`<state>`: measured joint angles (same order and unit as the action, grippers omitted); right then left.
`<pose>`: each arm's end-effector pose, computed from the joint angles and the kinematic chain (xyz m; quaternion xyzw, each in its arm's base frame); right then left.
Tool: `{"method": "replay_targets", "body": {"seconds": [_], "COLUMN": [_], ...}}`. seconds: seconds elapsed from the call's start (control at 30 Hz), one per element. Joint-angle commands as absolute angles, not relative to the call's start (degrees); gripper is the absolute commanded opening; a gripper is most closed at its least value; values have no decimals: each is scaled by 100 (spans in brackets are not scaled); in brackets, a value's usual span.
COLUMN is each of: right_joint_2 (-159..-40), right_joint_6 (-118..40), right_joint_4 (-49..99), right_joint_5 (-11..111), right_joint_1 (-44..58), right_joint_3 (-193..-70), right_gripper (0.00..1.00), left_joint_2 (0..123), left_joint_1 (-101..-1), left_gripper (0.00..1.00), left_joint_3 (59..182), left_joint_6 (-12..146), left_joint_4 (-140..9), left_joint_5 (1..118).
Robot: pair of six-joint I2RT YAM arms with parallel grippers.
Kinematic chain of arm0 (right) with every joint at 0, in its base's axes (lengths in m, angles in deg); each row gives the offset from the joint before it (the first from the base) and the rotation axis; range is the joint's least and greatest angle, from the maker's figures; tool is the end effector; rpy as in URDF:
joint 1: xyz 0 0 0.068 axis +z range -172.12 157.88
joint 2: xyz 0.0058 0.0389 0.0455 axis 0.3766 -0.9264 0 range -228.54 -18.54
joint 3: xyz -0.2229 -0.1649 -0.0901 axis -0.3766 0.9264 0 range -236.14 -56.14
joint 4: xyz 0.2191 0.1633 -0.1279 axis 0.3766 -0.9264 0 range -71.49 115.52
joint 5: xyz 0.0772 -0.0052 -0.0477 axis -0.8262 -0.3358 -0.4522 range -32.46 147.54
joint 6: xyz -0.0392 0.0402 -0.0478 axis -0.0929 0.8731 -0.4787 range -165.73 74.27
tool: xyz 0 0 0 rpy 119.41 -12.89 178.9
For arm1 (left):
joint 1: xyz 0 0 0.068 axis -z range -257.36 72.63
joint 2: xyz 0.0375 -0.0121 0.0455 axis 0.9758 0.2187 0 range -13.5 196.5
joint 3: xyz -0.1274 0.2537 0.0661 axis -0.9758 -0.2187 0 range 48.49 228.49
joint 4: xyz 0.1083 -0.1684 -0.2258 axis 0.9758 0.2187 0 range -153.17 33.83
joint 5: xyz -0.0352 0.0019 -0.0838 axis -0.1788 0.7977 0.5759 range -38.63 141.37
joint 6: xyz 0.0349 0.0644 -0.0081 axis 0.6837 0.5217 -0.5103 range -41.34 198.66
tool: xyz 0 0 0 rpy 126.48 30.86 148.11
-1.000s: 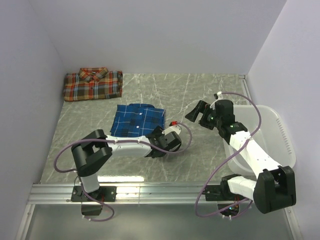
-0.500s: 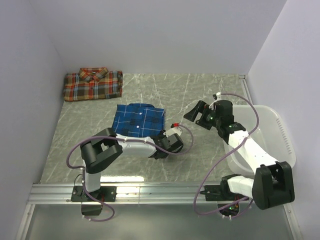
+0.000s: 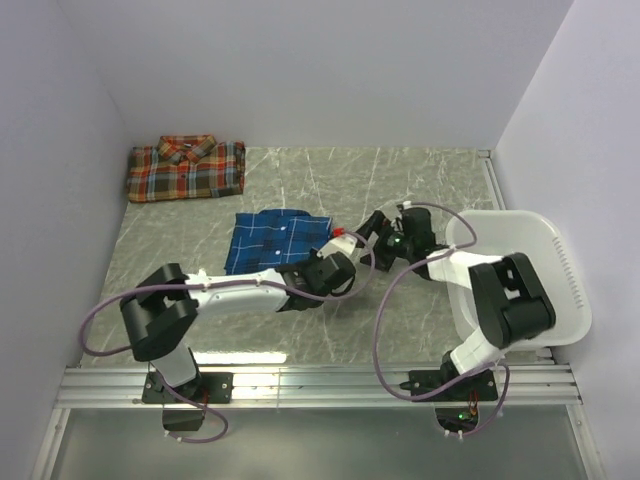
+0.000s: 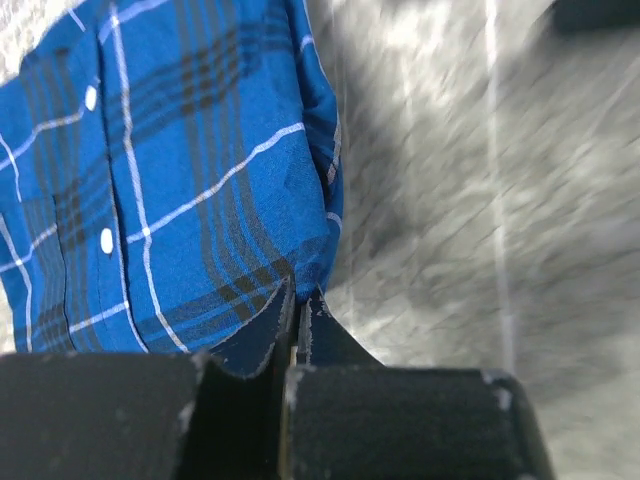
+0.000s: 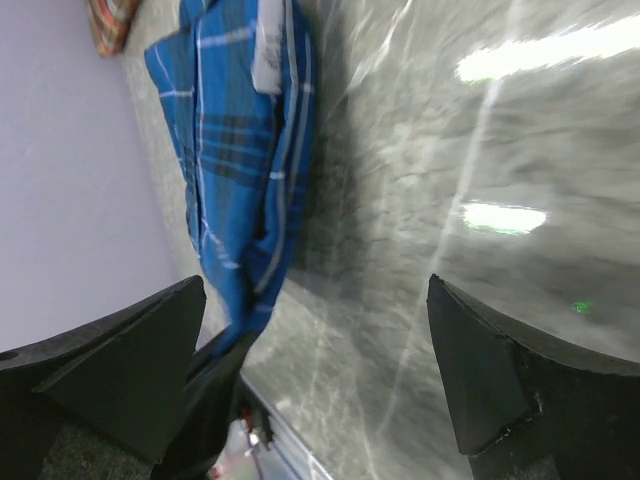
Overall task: Fold and stack the long sleeve shirts
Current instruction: Fold the shirt
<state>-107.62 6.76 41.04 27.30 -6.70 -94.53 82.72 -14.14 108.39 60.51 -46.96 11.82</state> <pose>0.3273 0.1224 0.1390 0.1585 0.8507 0.4404 0.2395 0.2116 -0.3321 0.1766 0.2413 0.8648 0.0459 0.4380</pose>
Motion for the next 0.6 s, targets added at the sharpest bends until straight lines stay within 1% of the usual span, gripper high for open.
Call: {"method": "replay_targets", "body": {"seconds": [0.0, 0.17, 0.33, 0.57], "right_joint_2": [-11126, -11846, -12295, -12796], "right_joint_6": [1236, 1710, 1992, 2142], "right_joint_4": [5143, 5757, 6137, 6031], "right_joint_5": [2669, 2757, 2854, 3029], "right_joint_1": [-279, 151, 328, 574], "right_joint_3": [-9771, -10087, -10263, -10387], "right_gripper": [99, 99, 99, 98], "left_joint_2": [7826, 7746, 7729, 7579], "left_joint_1": [-1514, -1584, -1593, -1663], "left_gripper": [1, 1, 1, 1], "left_joint_3": [10729, 10659, 10676, 10747], "left_joint_6": [5757, 5598, 5484, 5264], "left_joint_4": [-4981, -4981, -4981, -5016], "left_joint_5": [1621, 1797, 1885, 2148]}}
